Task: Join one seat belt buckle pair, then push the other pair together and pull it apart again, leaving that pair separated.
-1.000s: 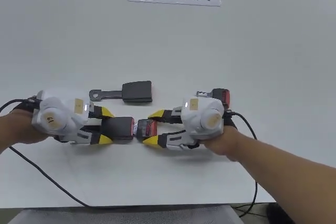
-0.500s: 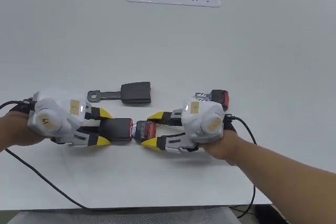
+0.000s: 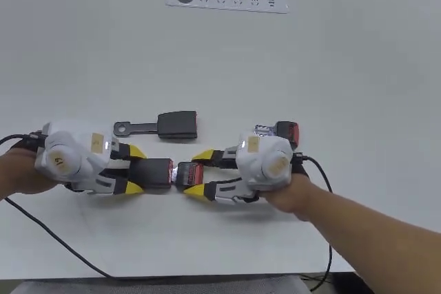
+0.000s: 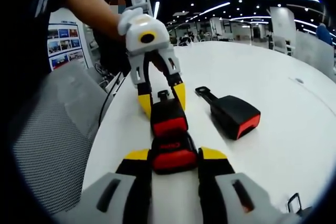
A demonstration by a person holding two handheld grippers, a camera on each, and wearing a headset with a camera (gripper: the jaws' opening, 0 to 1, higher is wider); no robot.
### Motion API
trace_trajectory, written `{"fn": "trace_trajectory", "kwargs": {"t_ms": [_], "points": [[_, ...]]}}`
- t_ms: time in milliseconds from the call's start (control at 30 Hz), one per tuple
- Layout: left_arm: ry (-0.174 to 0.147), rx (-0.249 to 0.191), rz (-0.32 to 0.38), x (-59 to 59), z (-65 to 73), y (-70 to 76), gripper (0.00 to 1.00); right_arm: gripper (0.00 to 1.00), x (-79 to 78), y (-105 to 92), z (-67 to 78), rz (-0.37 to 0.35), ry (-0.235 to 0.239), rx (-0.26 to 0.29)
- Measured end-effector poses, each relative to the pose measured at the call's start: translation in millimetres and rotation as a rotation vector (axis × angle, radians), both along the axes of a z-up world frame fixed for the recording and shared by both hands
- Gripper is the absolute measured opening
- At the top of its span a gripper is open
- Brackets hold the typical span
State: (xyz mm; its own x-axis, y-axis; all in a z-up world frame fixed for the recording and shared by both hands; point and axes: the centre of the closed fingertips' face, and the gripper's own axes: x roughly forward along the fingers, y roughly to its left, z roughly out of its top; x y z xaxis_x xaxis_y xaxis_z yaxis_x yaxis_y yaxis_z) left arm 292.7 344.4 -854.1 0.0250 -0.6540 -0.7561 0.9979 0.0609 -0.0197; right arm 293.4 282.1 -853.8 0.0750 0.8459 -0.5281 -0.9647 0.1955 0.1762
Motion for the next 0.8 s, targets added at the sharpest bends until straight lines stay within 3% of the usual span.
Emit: {"fn": "trace_trajectory", "kwargs": {"t_ms": [167,400,433,467,500,533,600,667,700,800], "points": [[0.001,0.019,-0.002,0.4,-0.5,-0.7,0.33,0.34,-1.5,1.7,0.6,0.005,-0.011,-0.024],[-0.005,0.087,-0.001,-0.2,-0.8,-2.7,0.34,0.37,-2.9,1.5,-0.7,0.020,-0.049,-0.081],[-0.017,0.106,-0.006,-0.3,-0.8,-2.5,0.34,0.39,-3.2,1.7,0.9,-0.017,-0.017,-0.074],[-0.041,0.145,-0.003,1.1,-1.3,0.3,0.34,0.48,-7.0,3.5,6.2,-0.016,0.008,-0.051],[-0.057,0.149,-0.009,1.0,0.0,-0.4,0.34,0.56,-7.6,3.0,8.1,-0.017,0.008,-0.047],[-0.045,0.117,-0.001,-2.5,5.2,-4.0,0.36,0.63,-8.0,1.6,12.9,-0.018,0.002,-0.039],[0.010,0.026,0.051,-6.8,18.4,-14.3,0.46,0.76,-6.0,-4.9,20.3,-0.041,-0.004,-0.031],[-0.009,0.009,0.086,-0.3,26.9,-13.7,0.58,0.85,0.0,-15.2,30.0,-0.079,-0.014,-0.012],[-0.011,-0.003,0.098,1.9,31.1,-14.2,0.61,0.85,5.7,-22.5,37.5,-0.114,-0.017,0.012],[-0.036,-0.061,0.136,12.7,49.1,-19.6,0.62,0.86,15.6,-43.5,45.7,-0.167,-0.016,0.006]]}}
